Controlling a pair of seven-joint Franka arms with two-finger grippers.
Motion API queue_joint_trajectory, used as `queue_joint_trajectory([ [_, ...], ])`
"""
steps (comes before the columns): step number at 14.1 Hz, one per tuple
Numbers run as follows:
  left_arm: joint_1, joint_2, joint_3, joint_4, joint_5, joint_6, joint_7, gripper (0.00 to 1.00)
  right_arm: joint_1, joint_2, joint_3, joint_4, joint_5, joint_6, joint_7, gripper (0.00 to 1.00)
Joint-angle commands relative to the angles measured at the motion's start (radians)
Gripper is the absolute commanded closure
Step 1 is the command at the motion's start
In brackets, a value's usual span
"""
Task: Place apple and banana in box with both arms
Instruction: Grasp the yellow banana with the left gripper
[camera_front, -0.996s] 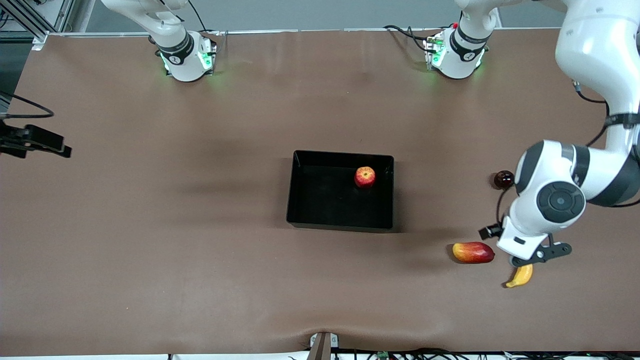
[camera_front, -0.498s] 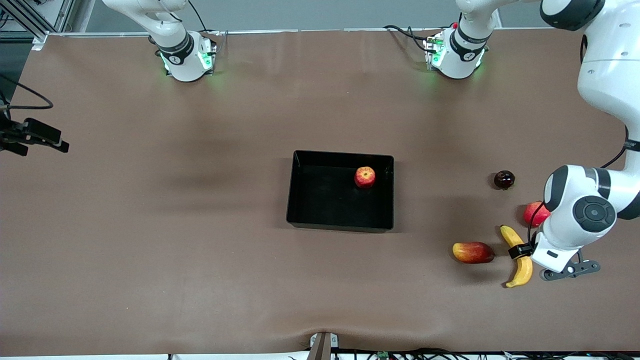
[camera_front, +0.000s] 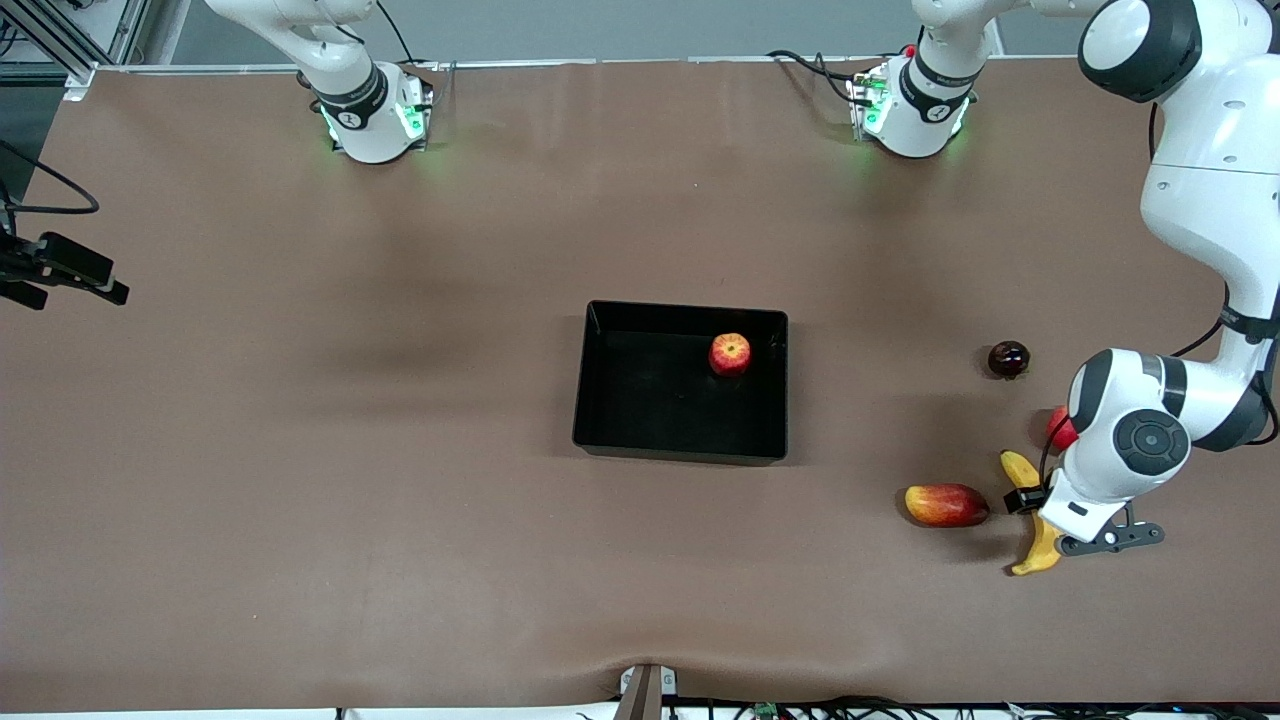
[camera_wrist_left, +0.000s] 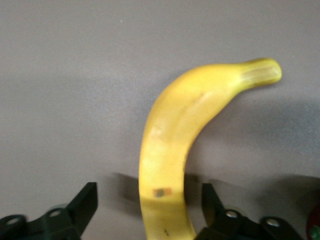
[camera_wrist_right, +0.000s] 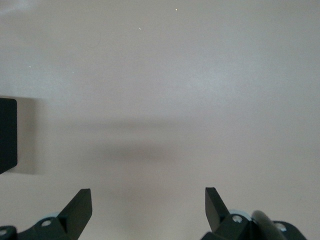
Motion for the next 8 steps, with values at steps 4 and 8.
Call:
queue_joint_trajectory([
  [4,0.024,-0.027,-0.011,0.0,-0.038,0.002,0.019,1.0,0.013,-0.083,0.019,-0.029,-0.088,0.036,-0.005,0.0],
  [8,0.023,-0.097,-0.048,0.0,-0.039,-0.024,0.016,1.0,0.01,-0.069,0.016,0.016,-0.073,0.013,-0.004,0.0],
])
